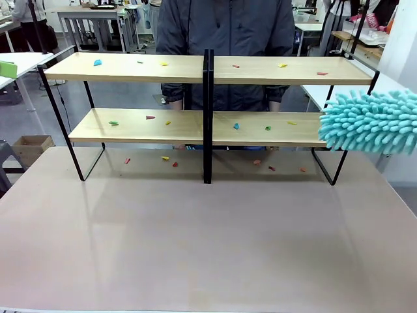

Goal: Clean the shelves.
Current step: Pick up the Duster when the human hands it over.

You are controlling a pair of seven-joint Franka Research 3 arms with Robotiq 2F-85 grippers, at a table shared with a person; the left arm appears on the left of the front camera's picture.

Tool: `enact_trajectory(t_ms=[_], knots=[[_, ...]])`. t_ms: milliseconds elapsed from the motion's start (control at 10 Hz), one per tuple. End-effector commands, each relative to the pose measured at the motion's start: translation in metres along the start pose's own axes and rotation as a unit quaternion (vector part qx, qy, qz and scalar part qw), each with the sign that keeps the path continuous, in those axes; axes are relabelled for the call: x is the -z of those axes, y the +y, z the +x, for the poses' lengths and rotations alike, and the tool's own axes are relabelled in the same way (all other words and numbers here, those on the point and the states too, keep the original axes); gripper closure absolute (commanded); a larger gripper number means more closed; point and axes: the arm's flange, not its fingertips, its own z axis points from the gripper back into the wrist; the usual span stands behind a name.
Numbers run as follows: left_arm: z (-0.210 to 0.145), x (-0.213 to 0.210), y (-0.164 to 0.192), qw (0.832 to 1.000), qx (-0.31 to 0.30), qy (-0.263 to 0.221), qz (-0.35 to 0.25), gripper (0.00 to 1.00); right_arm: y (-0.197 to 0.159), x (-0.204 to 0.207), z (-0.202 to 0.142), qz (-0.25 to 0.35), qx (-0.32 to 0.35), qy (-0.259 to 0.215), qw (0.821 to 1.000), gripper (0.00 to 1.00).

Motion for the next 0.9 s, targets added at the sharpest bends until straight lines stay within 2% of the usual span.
enact_trajectory(t_ms=[0,100,300,400,600,800], knots=[[0.0,0.002,0.001,1.0,-0.001,-0.003,-0.005,0.0,0.0,0.0,0.0,-0.003,0.002,0.002,1.0,0.87],[0.0,0.002,0.001,1.0,-0.001,-0.003,-0.005,0.0,0.004,0.0,0.005,-0.056,0.053,-0.046,0.996,0.87],[0.0,0.002,0.001,1.0,-0.001,-0.003,-0.005,0.0,-0.016,-0.038,-0.006,0.021,0.027,-0.12,0.992,0.87],[0.0,0.002,0.001,1.0,-0.001,-0.003,-0.005,0.0,-0.023,-0.048,-0.014,0.073,-0.014,-0.154,0.985,0.87],[0.0,0.002,0.001,1.0,-0.001,-0.003,-0.005,0.0,-0.028,-0.053,-0.024,0.088,-0.017,-0.181,0.979,0.87],[0.0,0.002,0.001,1.0,-0.001,-0.003,-0.005,0.0,-0.031,-0.051,-0.018,0.083,-0.005,-0.206,0.975,0.87]])
